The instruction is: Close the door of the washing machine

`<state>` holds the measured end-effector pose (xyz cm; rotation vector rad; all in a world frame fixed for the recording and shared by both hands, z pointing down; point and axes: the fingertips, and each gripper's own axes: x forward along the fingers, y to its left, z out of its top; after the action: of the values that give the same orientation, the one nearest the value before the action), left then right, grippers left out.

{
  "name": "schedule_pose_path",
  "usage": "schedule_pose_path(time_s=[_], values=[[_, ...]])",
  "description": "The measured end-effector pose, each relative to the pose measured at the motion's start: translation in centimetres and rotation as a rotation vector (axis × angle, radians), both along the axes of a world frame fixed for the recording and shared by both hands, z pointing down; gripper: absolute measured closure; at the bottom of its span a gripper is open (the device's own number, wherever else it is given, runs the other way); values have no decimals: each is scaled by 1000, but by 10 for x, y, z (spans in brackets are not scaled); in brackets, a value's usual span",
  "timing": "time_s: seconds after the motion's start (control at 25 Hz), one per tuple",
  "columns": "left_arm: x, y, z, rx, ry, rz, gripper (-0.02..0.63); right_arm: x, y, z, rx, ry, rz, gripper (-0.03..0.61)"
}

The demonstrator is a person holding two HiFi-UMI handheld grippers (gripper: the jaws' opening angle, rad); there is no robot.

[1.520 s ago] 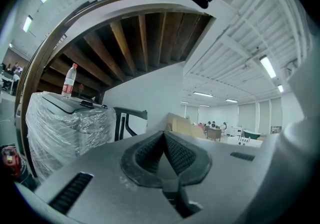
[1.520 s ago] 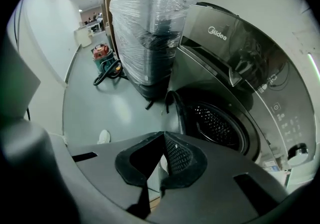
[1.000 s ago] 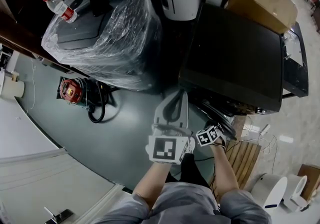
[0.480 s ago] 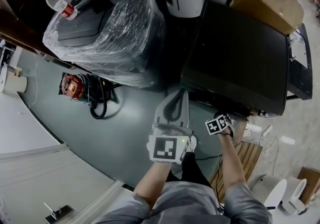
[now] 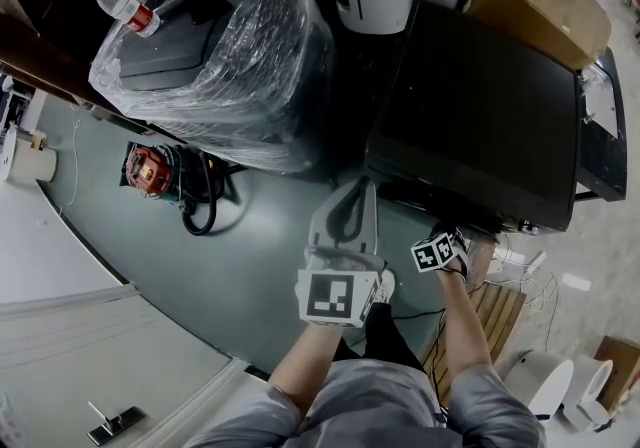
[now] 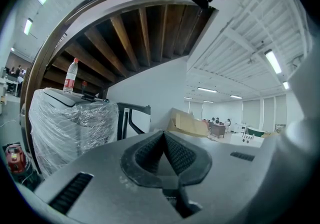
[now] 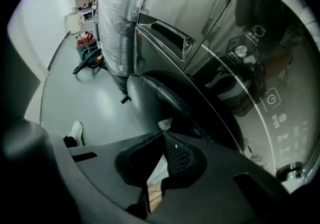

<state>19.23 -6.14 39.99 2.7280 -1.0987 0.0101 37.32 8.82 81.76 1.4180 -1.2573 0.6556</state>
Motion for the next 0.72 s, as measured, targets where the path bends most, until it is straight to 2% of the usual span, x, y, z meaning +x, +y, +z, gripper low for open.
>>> schedule_pose_path(time_s=[0.16, 0.4, 0.56, 0.72], values=[[-3, 3, -4, 7, 4, 6, 612, 5, 4, -5, 18, 9, 23, 578], [-9, 3, -7, 9, 8, 3, 612, 12, 7, -21, 112, 45, 85, 578], [-12, 2, -11, 16, 13, -3, 612, 7, 9, -36, 214, 36, 117, 578], [-18, 6, -17, 23, 13, -4, 612, -9, 5, -69, 356, -17, 150, 578]])
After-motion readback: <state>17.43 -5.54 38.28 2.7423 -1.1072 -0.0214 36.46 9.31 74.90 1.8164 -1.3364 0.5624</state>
